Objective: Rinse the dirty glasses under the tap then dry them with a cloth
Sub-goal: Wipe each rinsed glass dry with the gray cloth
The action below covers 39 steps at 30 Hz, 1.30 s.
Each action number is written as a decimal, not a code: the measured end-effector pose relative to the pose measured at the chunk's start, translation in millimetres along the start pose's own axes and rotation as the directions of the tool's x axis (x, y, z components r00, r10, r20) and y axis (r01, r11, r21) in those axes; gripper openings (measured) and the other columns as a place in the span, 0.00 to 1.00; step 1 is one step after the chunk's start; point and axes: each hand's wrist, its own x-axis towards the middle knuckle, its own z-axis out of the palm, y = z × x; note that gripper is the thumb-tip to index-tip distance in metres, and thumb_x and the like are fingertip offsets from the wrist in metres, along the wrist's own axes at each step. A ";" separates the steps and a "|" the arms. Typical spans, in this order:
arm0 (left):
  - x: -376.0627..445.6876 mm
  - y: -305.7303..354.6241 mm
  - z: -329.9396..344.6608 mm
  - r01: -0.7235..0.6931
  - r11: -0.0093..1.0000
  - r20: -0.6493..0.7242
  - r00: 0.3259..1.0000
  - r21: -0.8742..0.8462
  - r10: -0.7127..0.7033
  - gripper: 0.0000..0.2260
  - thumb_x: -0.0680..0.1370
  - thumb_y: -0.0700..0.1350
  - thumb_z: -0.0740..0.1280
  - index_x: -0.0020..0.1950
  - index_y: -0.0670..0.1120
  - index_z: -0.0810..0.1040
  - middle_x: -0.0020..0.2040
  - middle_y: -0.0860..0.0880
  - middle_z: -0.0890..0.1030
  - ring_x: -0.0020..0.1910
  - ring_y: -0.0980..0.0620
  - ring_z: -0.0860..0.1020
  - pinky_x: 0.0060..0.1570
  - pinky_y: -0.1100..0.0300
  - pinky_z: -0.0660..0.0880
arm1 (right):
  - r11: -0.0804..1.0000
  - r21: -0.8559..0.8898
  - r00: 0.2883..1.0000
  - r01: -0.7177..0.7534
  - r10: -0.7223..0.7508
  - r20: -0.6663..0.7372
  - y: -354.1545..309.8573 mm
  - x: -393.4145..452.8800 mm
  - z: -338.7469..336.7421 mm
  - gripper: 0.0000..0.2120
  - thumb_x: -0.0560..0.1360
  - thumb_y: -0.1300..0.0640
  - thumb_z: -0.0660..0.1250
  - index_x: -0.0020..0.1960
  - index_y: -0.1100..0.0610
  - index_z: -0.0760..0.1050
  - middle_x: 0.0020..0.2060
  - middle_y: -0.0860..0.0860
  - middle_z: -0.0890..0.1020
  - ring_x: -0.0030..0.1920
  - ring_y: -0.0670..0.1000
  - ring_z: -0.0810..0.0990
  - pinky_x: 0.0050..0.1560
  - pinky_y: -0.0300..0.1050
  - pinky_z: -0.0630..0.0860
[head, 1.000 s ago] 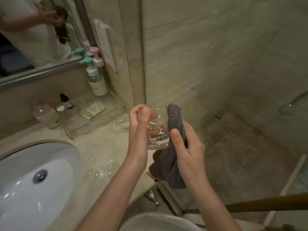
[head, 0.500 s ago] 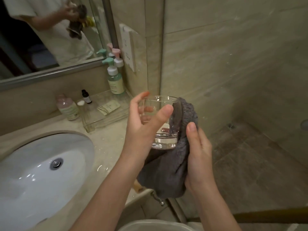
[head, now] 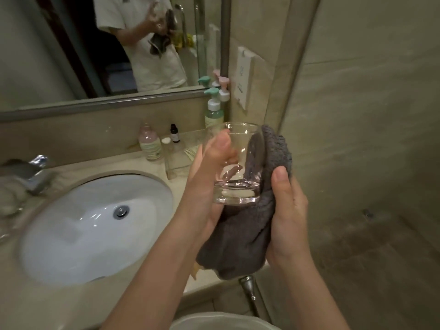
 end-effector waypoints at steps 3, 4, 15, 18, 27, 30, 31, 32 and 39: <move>-5.4 7.2 -25.6 -0.088 0.951 -0.207 0.966 0.296 0.154 0.38 0.58 0.73 0.73 0.60 0.50 0.78 0.45 0.54 0.85 0.48 0.56 0.83 0.56 0.52 0.77 | 0.998 -0.053 0.999 -0.019 0.021 0.029 12.5 -2.9 12.0 0.09 0.74 0.47 0.65 0.48 0.46 0.84 0.45 0.51 0.86 0.49 0.52 0.84 0.48 0.47 0.80; -9.2 9.8 -32.7 -0.093 0.924 -0.236 0.953 0.371 0.191 0.40 0.60 0.73 0.71 0.65 0.52 0.75 0.49 0.53 0.85 0.50 0.55 0.83 0.59 0.49 0.77 | 0.997 -0.079 0.999 -0.018 0.021 0.038 15.5 -3.9 16.7 0.09 0.74 0.46 0.66 0.48 0.45 0.83 0.46 0.51 0.86 0.49 0.52 0.84 0.49 0.48 0.80; -45.8 46.9 -96.1 -0.061 0.998 -0.211 0.975 0.016 0.063 0.42 0.55 0.65 0.79 0.64 0.48 0.76 0.56 0.45 0.84 0.56 0.45 0.82 0.57 0.48 0.79 | 0.995 0.016 0.978 -0.098 0.093 0.186 48.5 -27.9 92.7 0.13 0.76 0.49 0.61 0.54 0.51 0.81 0.48 0.51 0.86 0.51 0.52 0.84 0.48 0.42 0.80; -49.7 63.1 -120.4 -0.073 0.958 -0.357 0.918 0.275 0.173 0.43 0.50 0.77 0.72 0.58 0.54 0.77 0.43 0.60 0.83 0.45 0.59 0.82 0.57 0.46 0.77 | 0.996 -0.018 0.977 -0.088 0.090 0.195 56.6 -36.6 114.1 0.12 0.75 0.50 0.61 0.51 0.51 0.81 0.45 0.48 0.86 0.48 0.48 0.84 0.45 0.39 0.79; -76.2 92.9 -172.3 -0.128 0.923 -0.335 0.907 0.362 0.257 0.39 0.56 0.53 0.78 0.66 0.57 0.70 0.56 0.50 0.84 0.54 0.51 0.83 0.52 0.53 0.80 | 0.997 -0.078 0.969 -0.020 0.039 0.244 77.9 -60.2 178.2 0.13 0.71 0.42 0.64 0.48 0.45 0.83 0.42 0.46 0.85 0.46 0.44 0.83 0.44 0.36 0.78; -80.1 102.5 -193.0 -0.111 0.983 -0.233 0.962 0.148 0.143 0.34 0.59 0.49 0.76 0.64 0.53 0.73 0.57 0.44 0.83 0.57 0.46 0.82 0.57 0.50 0.79 | 0.996 -0.035 0.970 -0.077 0.083 0.227 83.7 -67.9 194.4 0.17 0.69 0.36 0.69 0.50 0.45 0.83 0.47 0.52 0.86 0.50 0.53 0.84 0.48 0.44 0.80; -81.0 104.3 -199.1 -0.100 0.985 -0.229 0.965 0.139 0.131 0.33 0.58 0.51 0.76 0.64 0.53 0.74 0.58 0.46 0.83 0.58 0.48 0.82 0.60 0.50 0.78 | 0.996 -0.032 0.971 -0.081 0.087 0.225 85.8 -70.3 199.0 0.20 0.67 0.34 0.70 0.51 0.46 0.83 0.48 0.53 0.85 0.51 0.54 0.84 0.49 0.46 0.80; -81.9 106.0 -205.1 -0.092 0.980 -0.241 0.961 0.175 0.133 0.34 0.57 0.54 0.78 0.63 0.55 0.75 0.57 0.47 0.82 0.58 0.50 0.81 0.61 0.49 0.76 | 0.996 -0.035 0.971 -0.081 0.087 0.222 88.0 -73.1 203.5 0.21 0.67 0.33 0.69 0.52 0.46 0.83 0.48 0.54 0.85 0.51 0.55 0.84 0.49 0.47 0.80; -106.4 123.7 -233.9 -0.117 0.880 -0.270 0.926 0.460 0.264 0.36 0.63 0.66 0.71 0.68 0.72 0.60 0.61 0.55 0.79 0.60 0.63 0.77 0.59 0.61 0.73 | 0.991 -0.130 0.987 -0.014 0.035 0.159 103.1 -92.0 234.5 0.13 0.69 0.40 0.64 0.48 0.42 0.83 0.45 0.49 0.85 0.49 0.50 0.83 0.50 0.46 0.79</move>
